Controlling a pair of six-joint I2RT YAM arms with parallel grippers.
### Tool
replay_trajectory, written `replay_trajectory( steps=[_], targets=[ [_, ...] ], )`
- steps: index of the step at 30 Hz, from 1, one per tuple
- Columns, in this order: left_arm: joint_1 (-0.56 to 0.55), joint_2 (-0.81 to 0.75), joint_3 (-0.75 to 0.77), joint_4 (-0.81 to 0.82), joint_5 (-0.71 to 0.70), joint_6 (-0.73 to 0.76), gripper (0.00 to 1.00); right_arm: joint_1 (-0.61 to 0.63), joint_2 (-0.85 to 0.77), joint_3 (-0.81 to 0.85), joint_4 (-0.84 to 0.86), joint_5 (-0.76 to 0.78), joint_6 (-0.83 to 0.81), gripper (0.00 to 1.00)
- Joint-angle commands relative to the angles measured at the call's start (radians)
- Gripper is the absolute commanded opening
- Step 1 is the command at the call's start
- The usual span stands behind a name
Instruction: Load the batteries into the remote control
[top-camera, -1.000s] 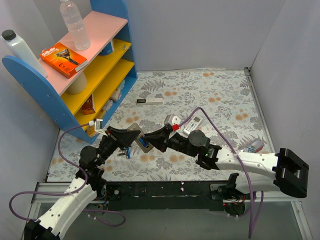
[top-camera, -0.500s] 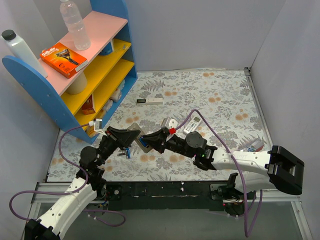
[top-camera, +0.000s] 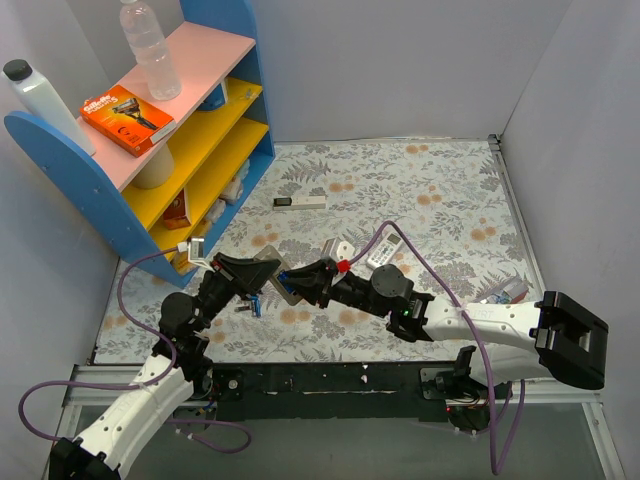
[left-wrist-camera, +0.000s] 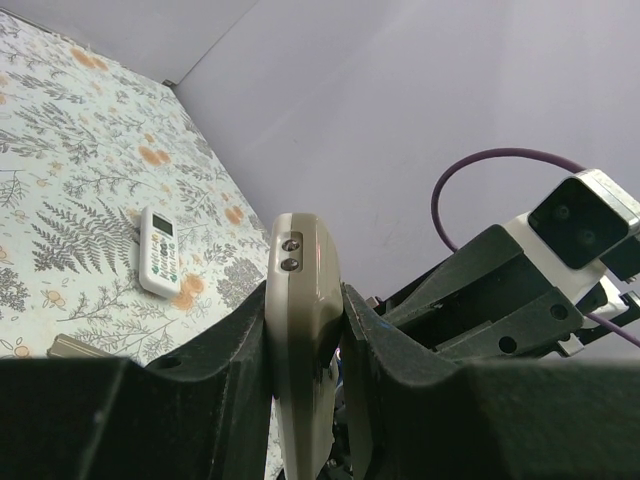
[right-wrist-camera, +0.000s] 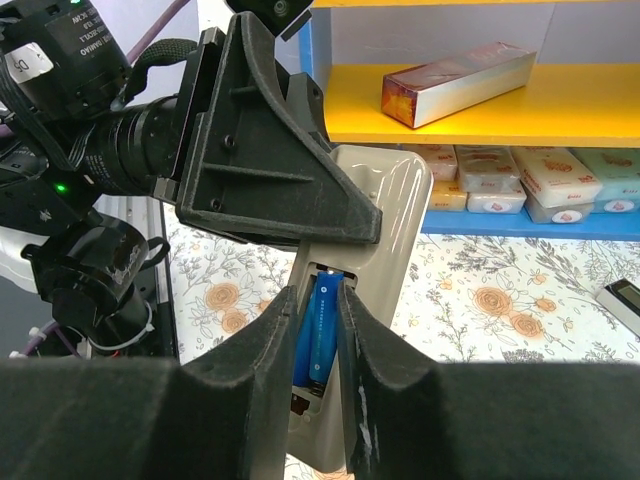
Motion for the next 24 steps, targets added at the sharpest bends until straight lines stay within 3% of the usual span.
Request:
replay_trajectory(
  steps=[1,10,24],
  targets=[
    [-0.001,-0.001,-0.009,0.045,0.018,-0.012,0.0,0.0,-0.004,-0.001,-0.003,0.038,-0.027,0.31],
    [-0.001,0.007,-0.008,0.017,0.014,-0.018,0.0,0.0,-0.001,0.005,-0.016,0.053,-0.024,0.34],
    [-0.001,0.066,0.009,-0.032,0.033,-0.026,0.0,0.0,-0.182,0.068,-0.273,-0.051,-0.176,0.57]
  ],
)
